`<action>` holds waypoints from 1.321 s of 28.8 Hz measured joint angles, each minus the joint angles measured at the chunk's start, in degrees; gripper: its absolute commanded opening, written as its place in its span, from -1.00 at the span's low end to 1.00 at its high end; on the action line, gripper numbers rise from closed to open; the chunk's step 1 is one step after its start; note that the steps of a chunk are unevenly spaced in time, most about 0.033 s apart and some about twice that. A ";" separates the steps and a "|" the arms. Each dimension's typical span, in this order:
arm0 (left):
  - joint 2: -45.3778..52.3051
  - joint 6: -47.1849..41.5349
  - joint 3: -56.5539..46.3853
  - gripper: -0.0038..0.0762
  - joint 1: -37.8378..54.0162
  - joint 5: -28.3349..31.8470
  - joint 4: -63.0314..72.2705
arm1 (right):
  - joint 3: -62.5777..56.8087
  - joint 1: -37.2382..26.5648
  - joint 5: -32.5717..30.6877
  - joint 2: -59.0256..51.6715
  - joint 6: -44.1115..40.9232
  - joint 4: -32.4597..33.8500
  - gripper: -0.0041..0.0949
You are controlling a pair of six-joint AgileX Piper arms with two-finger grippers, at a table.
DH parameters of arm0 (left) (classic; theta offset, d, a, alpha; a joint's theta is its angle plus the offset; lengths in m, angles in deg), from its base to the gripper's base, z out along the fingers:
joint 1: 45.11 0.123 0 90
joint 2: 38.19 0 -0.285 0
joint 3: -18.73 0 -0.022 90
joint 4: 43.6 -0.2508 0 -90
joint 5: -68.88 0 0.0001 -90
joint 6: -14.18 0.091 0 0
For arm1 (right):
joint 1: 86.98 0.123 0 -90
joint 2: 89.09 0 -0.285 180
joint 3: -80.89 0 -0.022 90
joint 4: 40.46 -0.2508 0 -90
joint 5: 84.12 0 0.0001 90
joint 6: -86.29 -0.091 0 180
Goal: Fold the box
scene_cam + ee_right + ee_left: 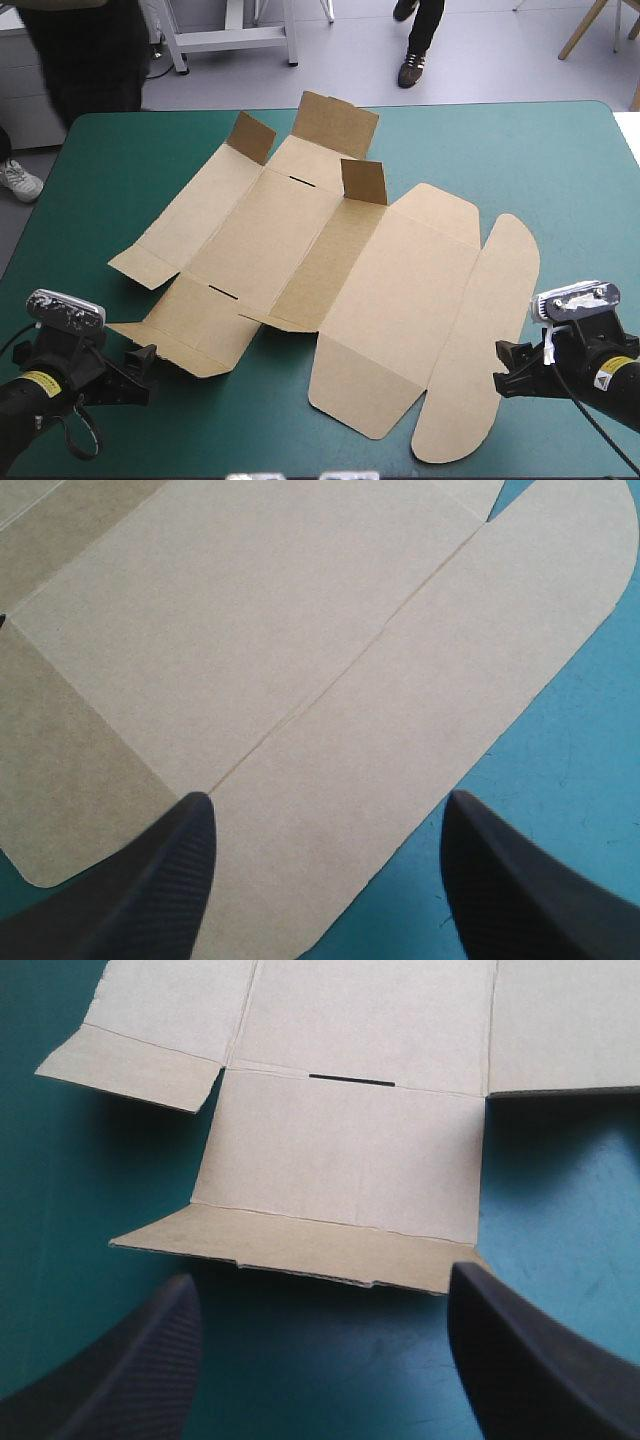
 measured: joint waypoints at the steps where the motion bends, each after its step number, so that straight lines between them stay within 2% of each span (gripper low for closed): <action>1: 0.00 0.00 0.00 0.32 0.00 -0.09 0.00 | 0.00 0.00 0.02 0.00 0.00 0.00 0.27; 25: -1.84 -1.48 0.00 0.32 0.00 -2.01 -0.02 | 0.14 0.00 -0.46 0.69 2.13 -0.14 0.27; 28: -2.36 -1.48 0.00 0.32 0.00 -2.01 -0.02 | 1.35 0.00 -0.86 3.00 3.96 -1.65 0.27; 35: -3.49 -1.48 0.00 0.32 0.00 -0.55 0.39 | 5.70 0.74 -0.48 15.63 12.00 -11.69 0.27; 38: -3.49 -1.48 0.00 0.32 0.00 -0.34 0.44 | 8.31 2.38 0.07 21.42 12.51 -11.82 0.27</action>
